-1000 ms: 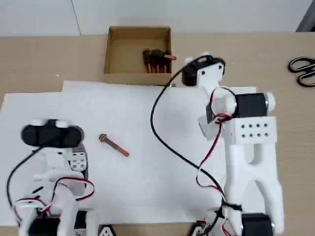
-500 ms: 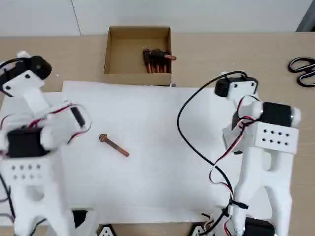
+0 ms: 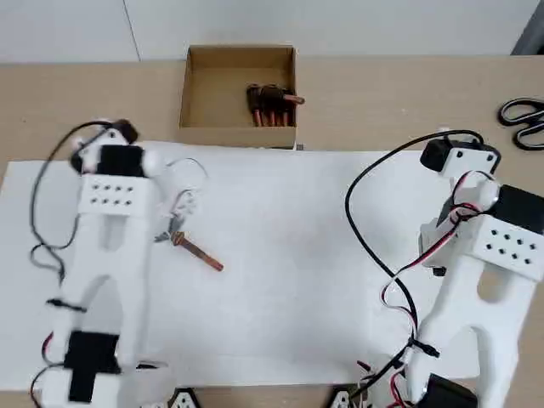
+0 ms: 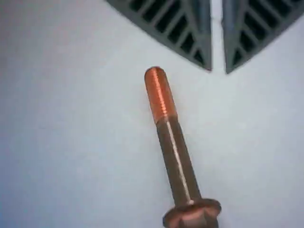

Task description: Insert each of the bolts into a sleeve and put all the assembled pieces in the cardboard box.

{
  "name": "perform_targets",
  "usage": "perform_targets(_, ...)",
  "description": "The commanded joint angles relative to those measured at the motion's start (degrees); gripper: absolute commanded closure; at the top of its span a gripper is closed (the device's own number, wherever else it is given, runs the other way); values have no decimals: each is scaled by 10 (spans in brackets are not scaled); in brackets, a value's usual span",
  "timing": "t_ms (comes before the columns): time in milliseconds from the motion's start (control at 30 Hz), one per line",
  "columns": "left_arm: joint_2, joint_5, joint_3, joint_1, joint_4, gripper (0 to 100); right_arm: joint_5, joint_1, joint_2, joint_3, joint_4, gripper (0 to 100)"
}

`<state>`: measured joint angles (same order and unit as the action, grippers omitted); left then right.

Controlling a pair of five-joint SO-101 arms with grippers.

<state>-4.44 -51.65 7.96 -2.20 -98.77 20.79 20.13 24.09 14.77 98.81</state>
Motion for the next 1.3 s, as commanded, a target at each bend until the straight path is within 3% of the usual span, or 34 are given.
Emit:
perform_targets(0, 43, -4, -24, -11, 19, 994, 8, 12, 20, -4, 3, 995)
perform_targets(200, 91, -2, -24, -13, 71, 993, 46, 51, 21, -4, 3, 995)
perform_targets(600, 185, -1, -27, -14, 78, 992, 118, 151, 21, -4, 3, 995)
perform_targets(700, 185, 0, -28, -14, 90, 971, 120, 158, 21, -4, 3, 995)
perform_targets(900, 159, 11, -28, -36, 86, 829, 134, 160, 21, -4, 3, 995)
perform_targets(1267, 153, 10, -27, -35, 86, 870, 134, 160, 21, -4, 3, 995)
